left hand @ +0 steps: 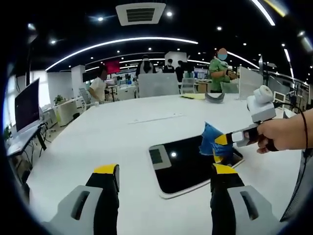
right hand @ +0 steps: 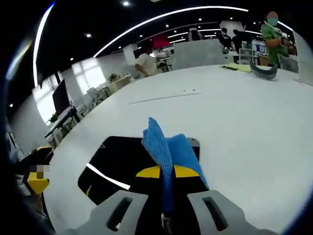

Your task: Wipe the mirror surface with the cleaning cloth until all visible marks leave the cleaned area.

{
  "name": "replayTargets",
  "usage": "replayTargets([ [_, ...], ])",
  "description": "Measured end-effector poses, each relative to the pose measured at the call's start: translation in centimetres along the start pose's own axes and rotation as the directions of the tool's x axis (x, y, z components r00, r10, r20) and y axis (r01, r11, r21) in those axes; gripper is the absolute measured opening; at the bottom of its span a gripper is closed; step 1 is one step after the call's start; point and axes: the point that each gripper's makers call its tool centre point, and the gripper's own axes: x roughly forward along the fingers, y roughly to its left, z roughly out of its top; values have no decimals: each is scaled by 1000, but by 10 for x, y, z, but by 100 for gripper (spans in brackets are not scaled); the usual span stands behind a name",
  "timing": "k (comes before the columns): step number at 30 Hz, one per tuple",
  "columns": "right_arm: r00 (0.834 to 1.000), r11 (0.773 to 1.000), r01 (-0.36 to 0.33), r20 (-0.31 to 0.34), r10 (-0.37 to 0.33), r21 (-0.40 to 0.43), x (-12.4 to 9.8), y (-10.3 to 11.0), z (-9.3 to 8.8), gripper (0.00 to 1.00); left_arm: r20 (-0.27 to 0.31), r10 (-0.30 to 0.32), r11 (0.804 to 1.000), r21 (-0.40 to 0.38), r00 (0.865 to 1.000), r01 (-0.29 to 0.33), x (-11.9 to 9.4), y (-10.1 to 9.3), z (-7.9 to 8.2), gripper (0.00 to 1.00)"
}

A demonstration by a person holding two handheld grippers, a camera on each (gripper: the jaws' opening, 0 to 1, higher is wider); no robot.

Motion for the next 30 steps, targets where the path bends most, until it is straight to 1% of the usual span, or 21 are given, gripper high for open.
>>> replayTargets([
  [10, 1000, 1000, -24, -17, 24, 0, 2, 25, -2, 3, 5, 3, 1000, -4, 1000, -3, -1, 1, 1, 76],
  [18, 999, 999, -44, -28, 44, -1, 5, 40, -4, 3, -1, -2, 1000, -9, 1000, 2, -1, 0, -1, 76],
  [30, 999, 999, -46, -23, 46, -1, 7, 39, -3, 3, -1, -5, 1000, -6, 1000, 5, -1, -1, 0, 76],
])
